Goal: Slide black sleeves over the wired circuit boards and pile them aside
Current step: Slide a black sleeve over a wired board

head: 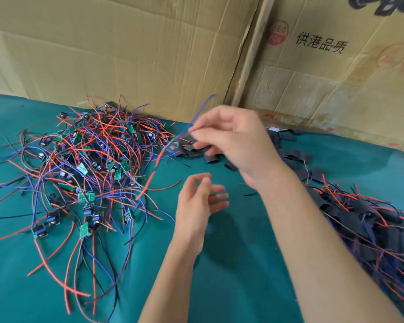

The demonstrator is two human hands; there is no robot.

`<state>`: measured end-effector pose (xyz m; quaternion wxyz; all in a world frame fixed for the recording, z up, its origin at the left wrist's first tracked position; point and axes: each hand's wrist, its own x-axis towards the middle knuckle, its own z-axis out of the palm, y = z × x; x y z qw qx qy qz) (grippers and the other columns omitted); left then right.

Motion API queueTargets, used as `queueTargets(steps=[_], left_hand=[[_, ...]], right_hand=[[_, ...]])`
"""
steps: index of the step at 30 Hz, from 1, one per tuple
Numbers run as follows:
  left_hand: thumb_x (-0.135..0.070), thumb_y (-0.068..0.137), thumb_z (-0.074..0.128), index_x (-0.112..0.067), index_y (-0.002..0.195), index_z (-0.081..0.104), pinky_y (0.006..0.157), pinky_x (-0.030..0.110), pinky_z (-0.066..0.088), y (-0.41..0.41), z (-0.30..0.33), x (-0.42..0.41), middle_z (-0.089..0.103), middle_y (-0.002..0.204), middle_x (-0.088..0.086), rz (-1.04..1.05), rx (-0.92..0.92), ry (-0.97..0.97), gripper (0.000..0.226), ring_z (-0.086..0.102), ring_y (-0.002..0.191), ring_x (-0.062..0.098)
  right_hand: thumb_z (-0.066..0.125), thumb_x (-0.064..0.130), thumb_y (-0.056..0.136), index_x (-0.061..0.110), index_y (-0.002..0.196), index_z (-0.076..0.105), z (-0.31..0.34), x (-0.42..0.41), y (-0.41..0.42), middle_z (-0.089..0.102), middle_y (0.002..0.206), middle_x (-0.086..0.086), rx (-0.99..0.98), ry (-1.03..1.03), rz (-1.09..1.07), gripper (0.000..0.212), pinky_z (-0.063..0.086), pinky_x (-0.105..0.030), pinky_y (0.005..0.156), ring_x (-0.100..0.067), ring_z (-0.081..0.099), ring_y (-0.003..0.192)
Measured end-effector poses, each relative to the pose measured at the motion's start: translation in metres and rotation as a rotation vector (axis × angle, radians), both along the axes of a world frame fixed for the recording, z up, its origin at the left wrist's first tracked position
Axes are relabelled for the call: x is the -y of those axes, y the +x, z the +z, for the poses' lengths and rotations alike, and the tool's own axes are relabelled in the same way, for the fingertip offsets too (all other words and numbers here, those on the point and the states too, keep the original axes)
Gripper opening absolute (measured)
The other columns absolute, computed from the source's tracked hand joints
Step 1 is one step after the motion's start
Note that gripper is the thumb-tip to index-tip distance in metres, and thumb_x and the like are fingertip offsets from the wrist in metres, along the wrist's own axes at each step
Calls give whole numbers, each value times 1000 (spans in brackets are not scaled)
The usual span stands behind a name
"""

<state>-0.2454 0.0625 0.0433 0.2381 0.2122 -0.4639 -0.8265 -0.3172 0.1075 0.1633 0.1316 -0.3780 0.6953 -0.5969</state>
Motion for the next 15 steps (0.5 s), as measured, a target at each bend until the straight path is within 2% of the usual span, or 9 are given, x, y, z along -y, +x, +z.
queueTargets(steps=[2,5,7,9,11,13,15], left_hand=[[-35,108,43,-10,116,61,63,30,60,2,4,6,74,90,15,-28,-60,145,32,71,72,24],[-57,101,40,-6,129,56,61,28,59,6,11,13,76,96,17,-184,-151,337,60,73,72,23],[-62,91,47,-11,116,62,61,27,59,9,15,13,76,97,17,-294,-193,348,59,74,74,21],[-56,82,61,-11,107,63,62,27,59,11,16,9,76,99,18,-372,-188,296,51,76,77,20],[-38,84,75,-9,107,68,65,26,60,11,13,5,76,101,19,-402,-186,213,38,76,80,21],[-25,88,69,-13,104,77,70,26,60,11,9,4,76,102,17,-418,-202,120,21,76,83,21],[-22,89,64,-16,103,79,73,27,59,12,7,4,76,103,16,-432,-196,46,22,74,86,23]], right_hand=[[71,-3,83,21,74,71,4,-22,-9,79,89,-12,48,-40,20,25,51,-23,57,-16,73,70],[65,-11,82,17,73,68,-5,-49,-23,79,92,-10,57,48,6,30,48,-28,62,-15,72,75],[66,-9,78,11,77,66,-15,-61,-30,79,92,-10,65,136,13,20,46,-31,63,-13,73,78],[67,-2,73,12,77,66,-23,-66,-34,80,91,-8,83,198,15,14,47,-32,64,-14,75,80],[64,-5,79,13,77,66,-31,-68,-38,80,90,-4,69,248,-29,18,48,-33,65,-12,74,76],[56,-7,82,13,75,67,-37,-66,-39,80,87,-2,27,310,-76,24,49,-33,67,-9,71,69],[54,-4,78,13,71,68,-44,-58,-37,79,80,-2,-9,354,-112,24,49,-32,65,-8,67,60]])
